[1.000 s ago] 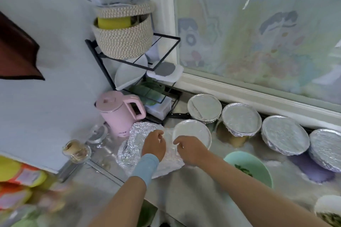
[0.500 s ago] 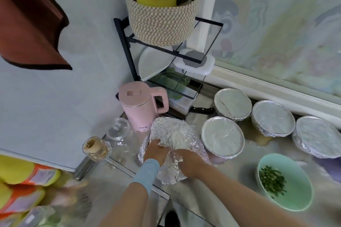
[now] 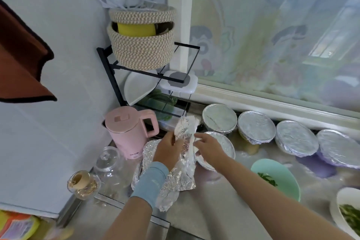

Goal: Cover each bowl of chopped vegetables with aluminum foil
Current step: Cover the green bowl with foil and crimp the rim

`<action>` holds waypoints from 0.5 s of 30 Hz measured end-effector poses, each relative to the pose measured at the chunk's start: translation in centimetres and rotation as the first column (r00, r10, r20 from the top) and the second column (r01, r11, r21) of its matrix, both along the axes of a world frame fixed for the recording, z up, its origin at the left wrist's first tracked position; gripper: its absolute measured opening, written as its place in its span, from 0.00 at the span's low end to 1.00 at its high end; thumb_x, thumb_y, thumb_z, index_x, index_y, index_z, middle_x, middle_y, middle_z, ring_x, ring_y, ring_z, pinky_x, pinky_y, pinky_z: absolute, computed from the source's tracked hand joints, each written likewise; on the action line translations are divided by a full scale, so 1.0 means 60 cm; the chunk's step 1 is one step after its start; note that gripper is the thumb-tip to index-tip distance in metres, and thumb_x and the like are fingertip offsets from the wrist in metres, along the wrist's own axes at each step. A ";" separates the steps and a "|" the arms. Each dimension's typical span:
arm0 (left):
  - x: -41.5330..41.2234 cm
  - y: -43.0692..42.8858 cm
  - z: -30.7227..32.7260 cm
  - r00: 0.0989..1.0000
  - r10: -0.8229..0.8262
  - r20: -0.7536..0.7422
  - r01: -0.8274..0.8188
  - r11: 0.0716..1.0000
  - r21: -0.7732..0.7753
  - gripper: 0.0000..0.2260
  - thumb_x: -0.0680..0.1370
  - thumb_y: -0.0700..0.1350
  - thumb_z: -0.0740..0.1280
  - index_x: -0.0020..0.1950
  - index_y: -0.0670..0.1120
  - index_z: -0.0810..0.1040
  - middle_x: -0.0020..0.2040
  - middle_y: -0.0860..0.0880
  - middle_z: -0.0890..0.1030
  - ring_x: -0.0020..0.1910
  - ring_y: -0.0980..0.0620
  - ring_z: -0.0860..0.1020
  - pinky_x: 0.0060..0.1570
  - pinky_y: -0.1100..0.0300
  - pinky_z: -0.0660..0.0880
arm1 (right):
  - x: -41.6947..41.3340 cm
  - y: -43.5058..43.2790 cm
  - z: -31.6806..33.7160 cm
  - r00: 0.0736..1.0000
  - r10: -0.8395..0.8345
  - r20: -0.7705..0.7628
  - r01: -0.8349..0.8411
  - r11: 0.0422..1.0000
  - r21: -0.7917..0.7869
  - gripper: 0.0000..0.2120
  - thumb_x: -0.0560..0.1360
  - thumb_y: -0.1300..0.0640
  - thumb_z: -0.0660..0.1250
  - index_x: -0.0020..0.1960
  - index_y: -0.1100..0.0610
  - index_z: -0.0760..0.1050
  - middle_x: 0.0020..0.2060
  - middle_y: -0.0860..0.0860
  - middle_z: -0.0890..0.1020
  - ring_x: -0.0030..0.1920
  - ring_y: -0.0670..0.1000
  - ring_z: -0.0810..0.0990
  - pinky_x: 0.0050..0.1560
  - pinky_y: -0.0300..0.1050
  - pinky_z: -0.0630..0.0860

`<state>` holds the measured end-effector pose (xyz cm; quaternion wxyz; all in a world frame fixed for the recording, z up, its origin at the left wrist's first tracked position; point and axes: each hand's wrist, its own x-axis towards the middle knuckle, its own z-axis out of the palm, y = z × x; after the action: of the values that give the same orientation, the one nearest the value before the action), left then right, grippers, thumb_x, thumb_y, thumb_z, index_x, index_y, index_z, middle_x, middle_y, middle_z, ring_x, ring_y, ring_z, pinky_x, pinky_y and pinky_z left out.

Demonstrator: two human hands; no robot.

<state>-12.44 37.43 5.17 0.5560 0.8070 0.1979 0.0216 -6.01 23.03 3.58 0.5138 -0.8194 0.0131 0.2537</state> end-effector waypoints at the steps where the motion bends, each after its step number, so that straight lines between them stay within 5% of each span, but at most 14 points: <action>1: 0.004 -0.009 0.013 1.000 -0.013 0.024 0.013 1.000 0.015 0.08 0.79 0.45 0.63 0.40 0.49 0.71 0.31 0.53 0.70 0.30 0.54 0.67 0.34 0.57 0.64 | 0.008 -0.023 0.008 0.996 -0.027 0.082 0.030 0.999 -0.040 0.20 0.77 0.57 0.64 0.69 0.52 0.71 0.48 0.47 0.80 0.39 0.48 0.80 0.37 0.39 0.72; 5: 0.018 -0.043 0.068 0.994 -0.042 0.102 0.042 0.999 -0.001 0.06 0.81 0.45 0.63 0.45 0.46 0.76 0.32 0.55 0.69 0.31 0.58 0.67 0.38 0.58 0.65 | 0.036 -0.118 0.036 0.977 -0.169 0.130 0.164 0.985 0.050 0.29 0.76 0.47 0.68 0.73 0.51 0.63 0.59 0.50 0.77 0.44 0.47 0.78 0.38 0.40 0.72; 8: 0.028 -0.079 0.098 0.990 -0.023 0.141 0.033 0.997 -0.075 0.14 0.81 0.47 0.64 0.62 0.39 0.77 0.45 0.45 0.80 0.44 0.49 0.78 0.48 0.55 0.72 | 0.044 -0.181 0.060 0.987 -0.155 0.038 0.149 0.982 0.120 0.28 0.77 0.47 0.69 0.71 0.57 0.67 0.50 0.48 0.78 0.43 0.46 0.77 0.42 0.43 0.74; 11: 0.045 -0.128 0.109 0.991 -0.049 0.120 0.060 0.994 -0.088 0.09 0.81 0.47 0.64 0.47 0.42 0.77 0.37 0.48 0.75 0.37 0.49 0.72 0.42 0.57 0.68 | 0.038 -0.243 0.078 0.988 -0.151 0.017 0.146 0.972 0.184 0.16 0.77 0.49 0.70 0.56 0.60 0.78 0.30 0.44 0.75 0.25 0.40 0.70 0.29 0.35 0.66; 13: 0.063 -0.157 0.100 0.997 -0.057 0.060 0.064 0.991 -0.118 0.13 0.79 0.49 0.66 0.40 0.40 0.75 0.33 0.50 0.72 0.33 0.51 0.68 0.37 0.57 0.65 | 0.039 -0.289 0.078 0.976 -0.217 0.032 0.207 0.958 0.198 0.12 0.76 0.50 0.71 0.52 0.59 0.78 0.32 0.46 0.77 0.27 0.41 0.73 0.29 0.35 0.67; 15: 0.081 -0.183 0.082 0.995 -0.099 -0.024 0.095 0.988 -0.123 0.17 0.75 0.53 0.67 0.45 0.38 0.77 0.37 0.47 0.73 0.34 0.51 0.70 0.38 0.56 0.68 | 0.039 -0.337 0.075 0.954 -0.295 0.047 0.279 0.937 0.210 0.10 0.75 0.52 0.73 0.51 0.56 0.78 0.39 0.49 0.81 0.36 0.46 0.78 0.34 0.38 0.72</action>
<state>-7.58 26.44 10.09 0.6017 0.7804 0.1676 -0.0300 -3.64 2.83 8.08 0.6257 -0.7617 0.0867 0.1440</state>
